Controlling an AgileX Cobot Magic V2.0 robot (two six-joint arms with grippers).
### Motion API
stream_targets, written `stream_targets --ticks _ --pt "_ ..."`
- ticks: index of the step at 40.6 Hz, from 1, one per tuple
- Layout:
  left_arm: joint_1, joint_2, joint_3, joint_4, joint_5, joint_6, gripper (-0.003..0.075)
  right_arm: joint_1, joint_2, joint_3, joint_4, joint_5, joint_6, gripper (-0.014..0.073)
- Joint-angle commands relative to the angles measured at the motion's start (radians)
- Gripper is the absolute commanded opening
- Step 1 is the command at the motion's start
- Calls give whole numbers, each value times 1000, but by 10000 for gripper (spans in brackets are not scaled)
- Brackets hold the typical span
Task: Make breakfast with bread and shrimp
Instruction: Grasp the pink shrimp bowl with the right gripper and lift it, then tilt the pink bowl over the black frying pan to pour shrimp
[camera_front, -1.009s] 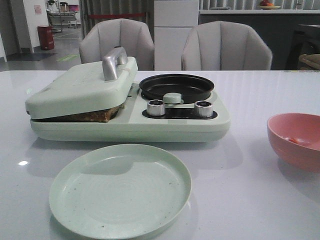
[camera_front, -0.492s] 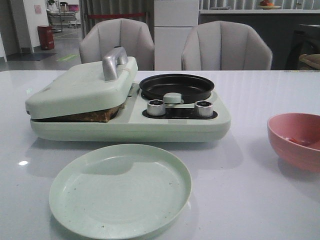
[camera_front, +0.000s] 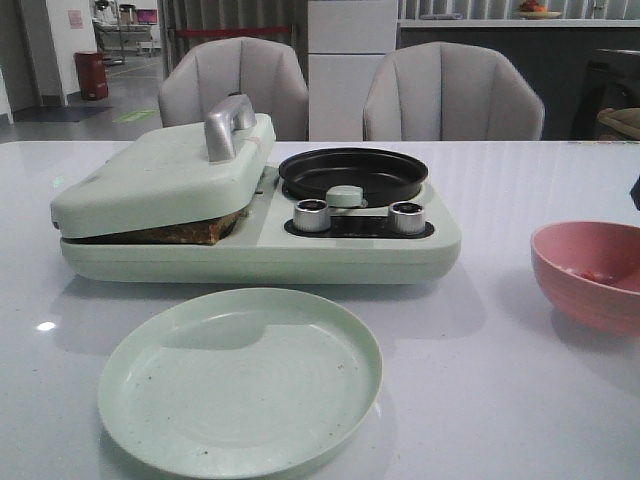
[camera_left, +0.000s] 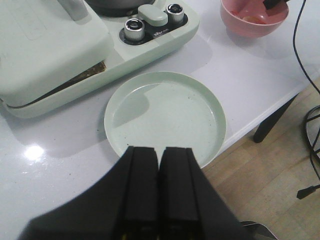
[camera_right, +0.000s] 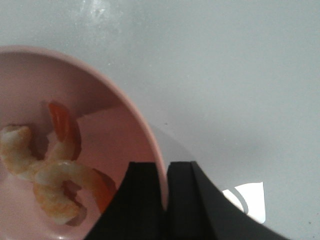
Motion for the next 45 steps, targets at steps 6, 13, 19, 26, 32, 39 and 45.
stream_targets --ticks 6,13,19,26,32,39,45 --pt "-6 0 -28 -21 -61 -10 101 16 -121 -30 -7 -57 -36 8" --pt "-6 0 -28 -21 -61 -10 101 112 -204 -140 -73 -44 -43 18" --pt "-6 0 -28 -21 -61 -10 101 229 -204 -303 -159 16 -29 18" --pt "-6 0 -28 -34 -61 -10 101 369 -147 -502 -362 46 109 18" --pt "-6 0 -28 -38 -61 -10 101 482 -38 -686 -636 136 268 18" --pt "-6 0 -28 -38 -61 -10 101 599 132 -903 -990 303 405 18" --pt "-6 0 -28 -38 -61 -10 101 676 263 -1035 -1226 385 472 18"
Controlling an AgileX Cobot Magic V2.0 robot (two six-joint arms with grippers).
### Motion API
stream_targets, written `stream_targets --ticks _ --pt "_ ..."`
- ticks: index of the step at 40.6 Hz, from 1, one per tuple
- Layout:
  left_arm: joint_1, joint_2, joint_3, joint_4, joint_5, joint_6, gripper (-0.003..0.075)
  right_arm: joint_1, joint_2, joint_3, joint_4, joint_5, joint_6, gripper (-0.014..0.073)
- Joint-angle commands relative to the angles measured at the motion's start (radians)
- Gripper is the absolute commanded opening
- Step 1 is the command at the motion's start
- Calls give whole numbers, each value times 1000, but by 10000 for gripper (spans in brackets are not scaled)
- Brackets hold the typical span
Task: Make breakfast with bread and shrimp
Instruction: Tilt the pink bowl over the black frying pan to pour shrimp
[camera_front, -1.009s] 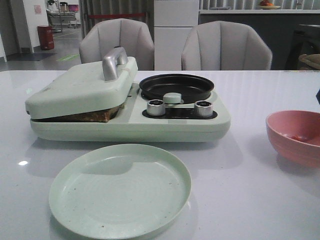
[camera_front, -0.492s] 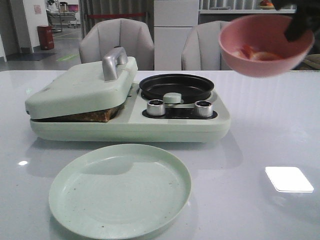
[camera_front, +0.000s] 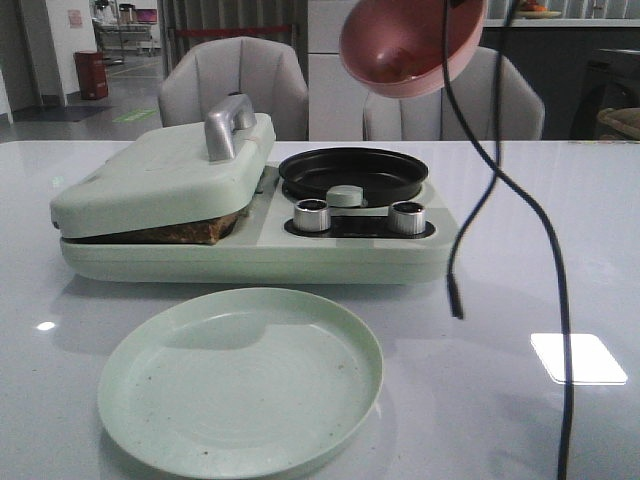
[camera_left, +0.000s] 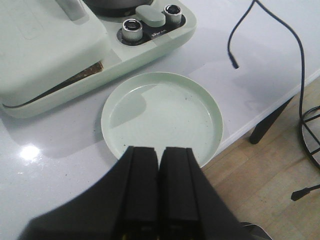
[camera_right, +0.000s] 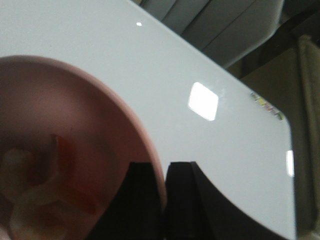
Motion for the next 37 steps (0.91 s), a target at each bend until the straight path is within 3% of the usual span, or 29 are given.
stream_targets --ticks 1,8,13,27,37 --pt "-6 0 -28 -22 -61 -10 101 52 19 -111 -261 24 65 18" --pt "-6 0 -28 -14 -61 -10 101 120 117 -132 -597 133 186 18" --pt "-6 0 -28 4 -61 -10 101 148 173 -132 -765 219 210 18" --pt "-6 0 -28 10 -60 -10 101 184 230 -133 -974 305 216 18" --pt "-6 0 -28 22 -60 -10 101 208 223 -142 -974 308 166 17"
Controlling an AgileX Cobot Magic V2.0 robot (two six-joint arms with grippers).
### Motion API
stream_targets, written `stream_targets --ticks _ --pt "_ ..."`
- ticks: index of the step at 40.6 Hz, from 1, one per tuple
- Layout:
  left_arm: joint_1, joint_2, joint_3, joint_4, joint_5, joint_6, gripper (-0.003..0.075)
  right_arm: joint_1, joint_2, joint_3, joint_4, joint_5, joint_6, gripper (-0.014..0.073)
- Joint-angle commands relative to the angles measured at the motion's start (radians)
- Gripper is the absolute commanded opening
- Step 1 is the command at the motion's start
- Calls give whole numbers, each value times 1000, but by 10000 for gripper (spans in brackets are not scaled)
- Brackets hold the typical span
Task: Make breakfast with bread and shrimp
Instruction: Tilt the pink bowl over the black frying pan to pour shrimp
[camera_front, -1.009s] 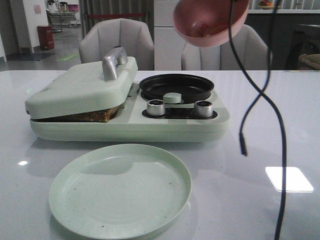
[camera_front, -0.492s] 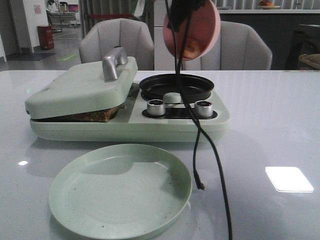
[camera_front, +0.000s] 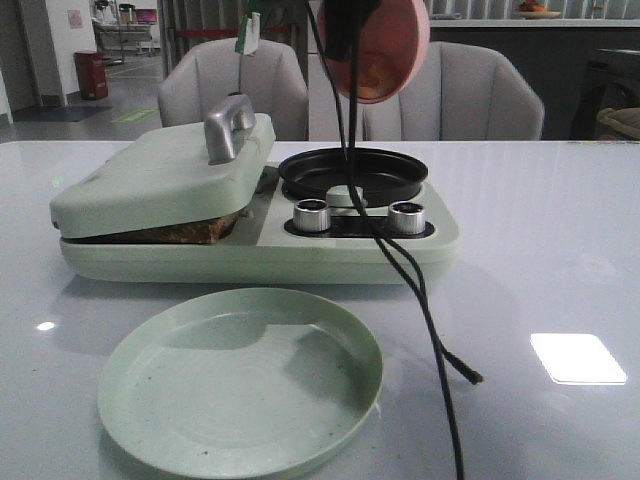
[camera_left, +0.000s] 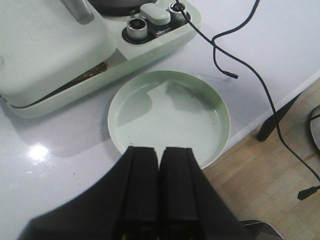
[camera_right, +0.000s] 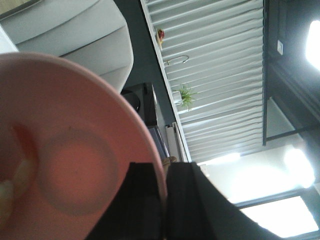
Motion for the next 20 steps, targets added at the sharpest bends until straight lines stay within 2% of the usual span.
stream_targets --ticks 1,12,20 --pt "-6 0 -28 -9 -61 -10 101 4 -83 -35 -103 44 -38 17" --pt "-6 0 -28 -5 -61 -10 101 4 -130 -35 -103 -5 -114 17" --pt "-6 0 -28 -5 -63 -10 101 4 -153 -64 -103 -3 -120 17"
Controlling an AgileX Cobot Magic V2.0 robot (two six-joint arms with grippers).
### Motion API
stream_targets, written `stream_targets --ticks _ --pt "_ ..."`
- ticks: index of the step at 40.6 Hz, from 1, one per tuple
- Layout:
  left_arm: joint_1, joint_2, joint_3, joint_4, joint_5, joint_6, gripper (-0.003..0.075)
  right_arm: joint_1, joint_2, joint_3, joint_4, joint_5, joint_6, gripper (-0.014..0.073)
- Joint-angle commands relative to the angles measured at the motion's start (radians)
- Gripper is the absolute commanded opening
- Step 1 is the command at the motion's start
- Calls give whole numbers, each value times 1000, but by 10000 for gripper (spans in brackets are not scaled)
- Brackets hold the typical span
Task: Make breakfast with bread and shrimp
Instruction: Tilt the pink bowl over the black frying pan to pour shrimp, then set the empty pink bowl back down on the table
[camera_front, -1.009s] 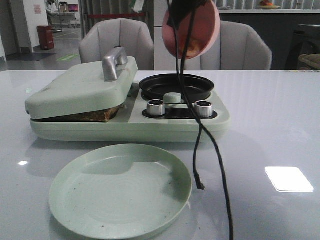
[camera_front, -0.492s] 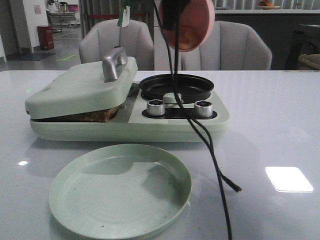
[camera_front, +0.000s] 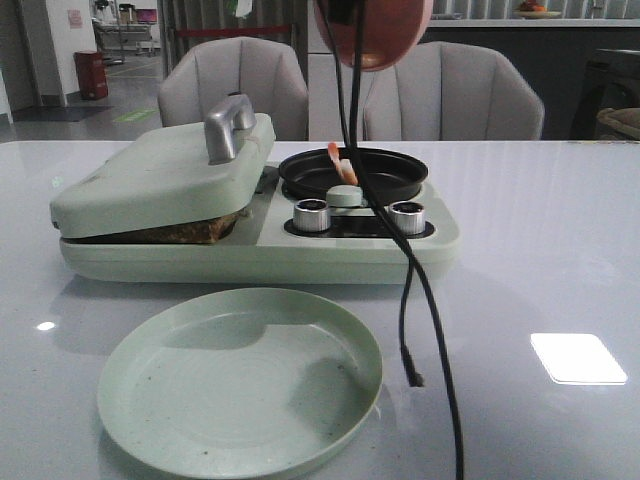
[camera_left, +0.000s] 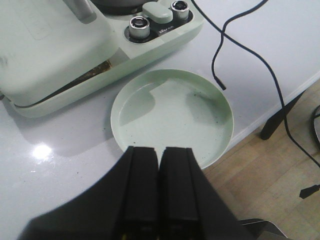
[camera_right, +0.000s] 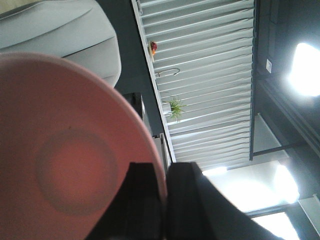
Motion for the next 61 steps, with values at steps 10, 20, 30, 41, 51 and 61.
stream_targets --ticks 10,20,30,41,51,61 --pt "-6 0 -28 -14 -72 -10 101 -3 -85 -97 -101 29 -9 17" --pt "-6 0 -28 -14 -72 -10 101 -3 -85 -96 -101 36 -7 17" --pt "-6 0 -28 -14 -72 -10 101 -4 -84 -96 -94 36 16 17" --pt "-6 0 -28 -14 -72 -10 101 -10 -134 -95 203 120 -2 17" --pt "-6 0 -28 -14 -70 -10 101 -107 -308 72 677 114 -40 17" --pt "-6 0 -28 -14 -70 -10 101 -284 -537 435 959 -25 -40 17"
